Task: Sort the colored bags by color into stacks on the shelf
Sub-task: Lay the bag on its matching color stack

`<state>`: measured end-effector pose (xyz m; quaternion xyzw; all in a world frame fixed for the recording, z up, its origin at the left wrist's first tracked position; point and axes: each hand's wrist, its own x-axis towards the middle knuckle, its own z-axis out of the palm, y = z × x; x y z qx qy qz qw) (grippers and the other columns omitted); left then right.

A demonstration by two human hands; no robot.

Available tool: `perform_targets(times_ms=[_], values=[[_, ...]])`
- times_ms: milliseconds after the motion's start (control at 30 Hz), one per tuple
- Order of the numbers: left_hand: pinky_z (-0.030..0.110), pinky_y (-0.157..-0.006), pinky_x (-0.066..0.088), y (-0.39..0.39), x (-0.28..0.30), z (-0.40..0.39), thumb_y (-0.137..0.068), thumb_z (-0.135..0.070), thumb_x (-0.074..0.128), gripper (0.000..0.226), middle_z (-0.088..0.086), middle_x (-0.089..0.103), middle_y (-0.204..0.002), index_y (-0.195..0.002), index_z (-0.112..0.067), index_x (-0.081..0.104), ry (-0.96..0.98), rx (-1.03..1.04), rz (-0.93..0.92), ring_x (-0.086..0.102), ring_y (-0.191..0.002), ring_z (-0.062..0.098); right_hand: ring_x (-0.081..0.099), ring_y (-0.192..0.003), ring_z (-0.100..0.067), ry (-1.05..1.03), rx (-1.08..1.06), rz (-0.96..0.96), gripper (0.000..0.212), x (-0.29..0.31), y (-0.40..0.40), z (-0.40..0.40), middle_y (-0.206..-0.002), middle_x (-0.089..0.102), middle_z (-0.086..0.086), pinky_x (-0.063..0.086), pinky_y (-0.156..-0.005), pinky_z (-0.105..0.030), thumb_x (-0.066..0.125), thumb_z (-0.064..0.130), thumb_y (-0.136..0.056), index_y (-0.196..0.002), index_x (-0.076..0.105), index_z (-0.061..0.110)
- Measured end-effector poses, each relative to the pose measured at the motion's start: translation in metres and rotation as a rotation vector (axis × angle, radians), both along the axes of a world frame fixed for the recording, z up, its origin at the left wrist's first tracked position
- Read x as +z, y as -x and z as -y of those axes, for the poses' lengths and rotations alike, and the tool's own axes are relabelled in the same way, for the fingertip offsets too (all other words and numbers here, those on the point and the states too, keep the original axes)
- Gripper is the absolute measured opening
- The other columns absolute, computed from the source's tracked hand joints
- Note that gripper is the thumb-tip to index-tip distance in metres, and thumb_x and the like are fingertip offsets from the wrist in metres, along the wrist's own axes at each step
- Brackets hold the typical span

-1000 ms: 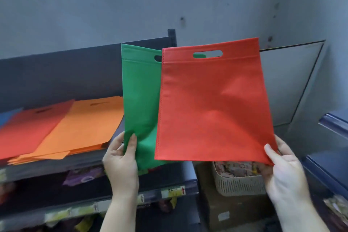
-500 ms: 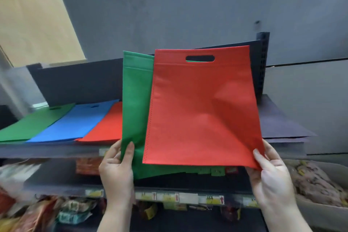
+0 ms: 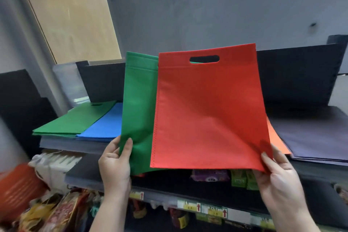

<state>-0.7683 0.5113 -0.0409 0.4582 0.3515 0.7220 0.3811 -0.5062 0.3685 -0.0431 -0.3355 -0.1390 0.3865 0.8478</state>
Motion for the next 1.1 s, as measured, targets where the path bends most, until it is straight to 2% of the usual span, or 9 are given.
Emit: perform_targets(times_ms=[133, 267, 367, 600, 667, 767, 933, 1000, 1100], values=[[0.013, -0.062, 0.053, 0.013, 0.0, -0.023, -0.083, -0.013, 0.067, 0.01, -0.001, 0.071, -0.094, -0.083, -0.023, 0.07, 0.01, 0.076, 0.033, 0.07, -0.074, 0.003, 0.07, -0.072, -0.005, -0.006, 0.03, -0.002, 0.029, 0.005, 0.008, -0.035, -0.085, 0.075, 0.006, 0.056, -0.058, -0.017, 0.041, 0.001, -0.097, -0.097, 0.064, 0.019], [0.005, -0.056, 0.047, 0.018, 0.008, -0.053, -0.085, -0.013, 0.067, 0.017, -0.02, 0.071, -0.077, -0.079, -0.029, 0.064, 0.004, 0.178, -0.002, 0.065, -0.067, -0.01, 0.07, -0.074, -0.004, -0.043, 0.033, 0.008, 0.032, 0.014, 0.009, -0.077, -0.085, 0.075, 0.007, 0.055, -0.06, -0.015, 0.041, 0.0, -0.097, -0.096, 0.065, 0.022], [0.008, -0.059, 0.047, 0.017, 0.015, -0.081, -0.085, -0.016, 0.068, 0.012, -0.025, 0.062, -0.087, -0.076, -0.02, 0.061, 0.005, 0.267, -0.017, 0.06, -0.07, -0.016, 0.07, -0.077, -0.005, -0.085, 0.037, -0.01, 0.031, 0.023, 0.004, -0.111, -0.085, 0.075, 0.006, 0.055, -0.062, -0.016, 0.042, 0.0, -0.097, -0.096, 0.064, 0.022], [0.014, -0.052, 0.052, 0.013, 0.02, -0.135, -0.088, -0.012, 0.064, 0.005, -0.019, 0.07, -0.078, -0.09, -0.017, 0.062, 0.03, 0.213, 0.06, 0.066, -0.06, -0.003, 0.07, -0.076, -0.005, -0.134, 0.063, -0.01, 0.03, 0.036, 0.0, -0.174, -0.084, 0.074, 0.005, 0.056, -0.065, -0.016, 0.041, 0.0, -0.097, -0.096, 0.064, 0.019], [0.019, -0.06, 0.056, 0.02, 0.017, -0.148, -0.087, -0.013, 0.065, 0.01, -0.009, 0.073, -0.092, -0.084, -0.022, 0.061, 0.05, 0.228, 0.091, 0.069, -0.072, 0.006, 0.07, -0.075, -0.005, -0.116, 0.064, -0.012, 0.029, 0.034, 0.003, -0.185, -0.084, 0.074, 0.005, 0.056, -0.064, -0.016, 0.041, -0.001, -0.096, -0.099, 0.063, 0.018], [0.039, -0.093, 0.048, 0.031, 0.01, -0.167, -0.085, -0.022, 0.069, 0.036, -0.002, 0.06, -0.124, -0.059, -0.022, 0.046, 0.092, 0.352, -0.003, 0.059, -0.114, 0.027, 0.07, -0.075, -0.006, -0.089, 0.063, -0.003, 0.028, 0.03, 0.01, -0.197, -0.084, 0.074, 0.003, 0.056, -0.064, -0.018, 0.042, -0.001, -0.096, -0.101, 0.062, 0.017], [0.022, -0.085, 0.044, 0.04, 0.0, -0.194, -0.085, -0.021, 0.069, 0.029, 0.004, 0.062, -0.12, -0.065, -0.032, 0.052, 0.059, 0.369, -0.081, 0.058, -0.115, 0.031, 0.069, -0.07, -0.006, -0.072, -0.015, -0.002, 0.029, 0.026, 0.03, -0.21, -0.078, 0.074, 0.003, 0.057, -0.064, -0.018, 0.041, -0.002, -0.096, -0.097, 0.061, 0.018], [0.013, -0.077, 0.04, 0.049, -0.003, -0.206, -0.086, -0.02, 0.069, 0.035, -0.004, 0.061, -0.113, -0.057, -0.025, 0.049, 0.038, 0.361, -0.132, 0.059, -0.111, 0.027, 0.069, -0.067, -0.005, -0.056, -0.067, 0.002, 0.029, 0.022, 0.042, -0.212, -0.076, 0.073, 0.004, 0.056, -0.062, -0.017, 0.04, -0.002, -0.097, -0.096, 0.06, 0.019], [0.014, -0.067, 0.041, 0.066, -0.004, -0.222, -0.086, -0.021, 0.068, 0.046, -0.01, 0.062, -0.105, -0.048, -0.016, 0.043, 0.014, 0.322, -0.176, 0.062, -0.105, 0.031, 0.068, -0.065, -0.004, -0.02, -0.164, 0.036, 0.029, 0.017, 0.063, -0.212, -0.075, 0.073, 0.005, 0.056, -0.06, -0.017, 0.041, -0.001, -0.097, -0.097, 0.06, 0.021]])
